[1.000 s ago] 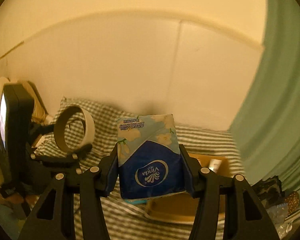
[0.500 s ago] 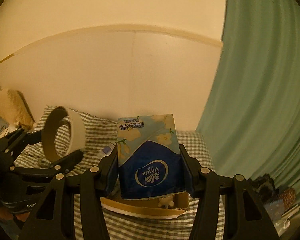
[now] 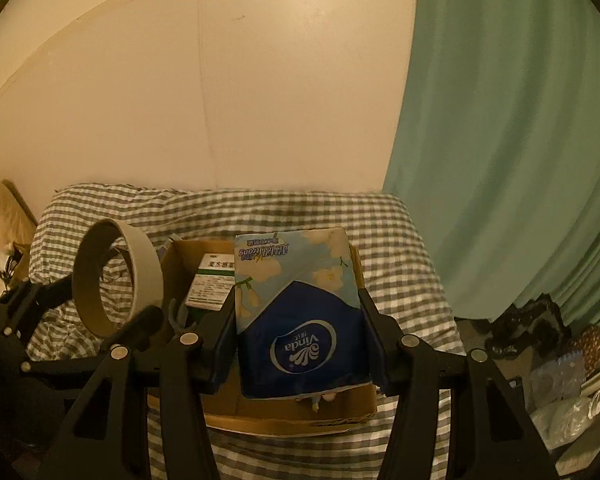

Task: Organize objects
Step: 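Carry the tissue pack and tape roll into the cardboard box and release both, then withdraw both tools from the cardboard box toward the remaining items, then grasp the teal blister pack with the right tool while the left tool grasps the clear cotton-swab jar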

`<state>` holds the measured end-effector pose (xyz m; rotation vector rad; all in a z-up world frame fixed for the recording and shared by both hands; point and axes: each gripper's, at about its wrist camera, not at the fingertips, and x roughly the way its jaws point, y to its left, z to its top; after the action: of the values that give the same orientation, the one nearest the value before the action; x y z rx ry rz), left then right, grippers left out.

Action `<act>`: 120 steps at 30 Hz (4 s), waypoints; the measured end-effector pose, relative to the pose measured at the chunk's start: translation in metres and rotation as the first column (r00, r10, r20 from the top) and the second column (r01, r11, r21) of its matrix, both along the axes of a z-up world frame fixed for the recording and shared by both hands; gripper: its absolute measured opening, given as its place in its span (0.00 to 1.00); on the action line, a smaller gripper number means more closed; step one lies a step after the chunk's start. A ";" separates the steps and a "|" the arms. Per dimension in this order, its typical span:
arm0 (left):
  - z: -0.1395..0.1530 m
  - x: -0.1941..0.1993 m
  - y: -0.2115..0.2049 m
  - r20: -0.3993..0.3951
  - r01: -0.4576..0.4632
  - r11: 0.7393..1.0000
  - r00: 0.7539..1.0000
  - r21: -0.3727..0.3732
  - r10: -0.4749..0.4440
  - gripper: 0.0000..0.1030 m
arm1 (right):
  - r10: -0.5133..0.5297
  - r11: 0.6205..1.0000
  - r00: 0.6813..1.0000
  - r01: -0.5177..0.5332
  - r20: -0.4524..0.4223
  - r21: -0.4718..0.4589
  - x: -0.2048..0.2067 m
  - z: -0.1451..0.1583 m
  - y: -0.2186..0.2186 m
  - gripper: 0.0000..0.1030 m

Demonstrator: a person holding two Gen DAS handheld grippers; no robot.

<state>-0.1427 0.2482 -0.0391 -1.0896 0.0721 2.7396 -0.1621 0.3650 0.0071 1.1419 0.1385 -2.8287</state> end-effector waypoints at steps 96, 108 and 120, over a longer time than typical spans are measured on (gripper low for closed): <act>-0.086 0.016 -0.236 0.181 -0.223 0.975 0.958 -0.011 0.221 1.00 | 0.308 0.914 0.923 -0.355 0.232 0.197 -0.010 -0.070 -0.182 0.06; -0.077 -0.047 -0.153 0.089 -0.077 0.997 0.993 -0.018 0.078 1.00 | 0.292 0.956 0.951 -0.288 0.100 -0.051 -0.033 -0.024 -0.117 0.06; -0.141 -0.135 -0.101 0.146 0.067 0.997 0.987 -0.033 -0.062 0.98 | 0.317 0.941 0.942 -0.298 0.108 -0.159 -0.071 -0.048 -0.111 0.07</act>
<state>-0.2775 0.1475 -0.1797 -1.2694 0.1369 2.6042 -0.2333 0.2539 -0.0411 1.1580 0.0971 -2.4412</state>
